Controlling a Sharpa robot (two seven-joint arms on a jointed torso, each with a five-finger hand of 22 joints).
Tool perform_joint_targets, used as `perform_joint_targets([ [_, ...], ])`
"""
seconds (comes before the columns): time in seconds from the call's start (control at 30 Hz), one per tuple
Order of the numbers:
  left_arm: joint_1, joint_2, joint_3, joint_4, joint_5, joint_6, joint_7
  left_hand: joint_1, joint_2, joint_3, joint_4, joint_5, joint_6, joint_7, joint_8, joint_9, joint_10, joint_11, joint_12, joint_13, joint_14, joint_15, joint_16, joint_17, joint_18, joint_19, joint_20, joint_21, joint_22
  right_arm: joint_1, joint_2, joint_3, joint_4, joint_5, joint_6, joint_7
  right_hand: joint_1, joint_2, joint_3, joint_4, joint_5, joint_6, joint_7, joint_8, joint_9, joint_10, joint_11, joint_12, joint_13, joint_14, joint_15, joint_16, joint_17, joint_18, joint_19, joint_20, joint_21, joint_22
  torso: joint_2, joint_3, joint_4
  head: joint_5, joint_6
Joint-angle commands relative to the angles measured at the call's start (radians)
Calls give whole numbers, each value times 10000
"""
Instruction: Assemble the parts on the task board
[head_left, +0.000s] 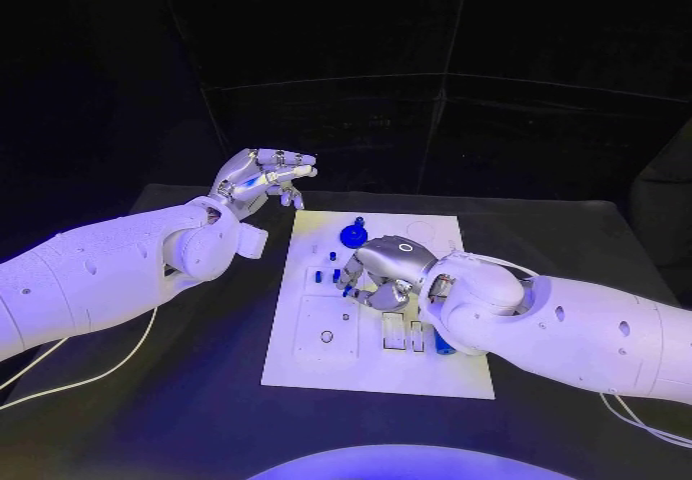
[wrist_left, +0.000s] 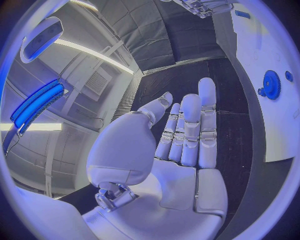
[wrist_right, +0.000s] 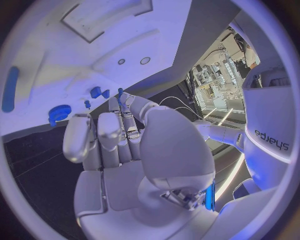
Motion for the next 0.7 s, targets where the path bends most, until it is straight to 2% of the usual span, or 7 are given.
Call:
perform_joint_targets([
  [0.03,16,18,7,-14,55,124,65,-79,-7,-57,-19,-28,-69,-11,41,-5,-54,18,61,-13,-73,-14,-40,-15,134,-58,31,-54,-9,-79,123,-30,-91,-76,628,104,-94,-5,24,16,15,5,32,-66,4,-32,68,-58,5,311,-26,43,4,-161,61,35,46,11,5,14,-10,54,-29],
  [0.13,16,31,7,-26,55,130,63,-81,-5,-66,-16,-28,-73,-10,43,-5,-59,19,66,-13,-74,-13,-40,-18,133,-57,32,-59,-13,-150,228,-54,-165,-195,763,78,-94,-5,24,16,15,5,32,-66,4,-32,68,-58,5,311,-26,43,4,-161,61,35,46,11,4,27,-13,101,-65],
  [0.23,16,49,6,-33,55,139,58,-81,-5,-66,-16,-28,-73,-10,43,-5,-59,19,66,-13,-74,-13,-40,-18,133,-57,32,-59,-13,-196,298,-67,-210,-263,891,57,-93,-2,26,14,17,5,32,-67,4,-32,68,-60,5,311,-25,48,7,-163,63,36,50,17,5,19,2,118,-85],
  [0.4,15,72,5,-50,55,153,55,-81,-5,-66,-16,-28,-73,-10,43,-5,-59,19,66,-13,-74,-13,-40,-18,133,-57,32,-59,-13,-230,347,-75,-245,-389,1003,17,-93,-2,26,14,17,5,32,-67,4,-32,68,-60,5,311,-25,48,7,-163,63,36,50,17,0,23,-14,196,-132],
  [0.7,9,88,2,-81,55,172,45,-80,0,-77,-15,-27,-79,-10,45,-4,-66,20,72,-12,-76,-11,-40,-21,134,-57,34,-66,-19,-247,308,-79,-241,-662,988,-98,-94,7,28,11,25,3,32,-69,3,-30,68,-62,7,308,-24,51,-1,-163,61,38,55,22,-2,26,-23,222,-184],
])
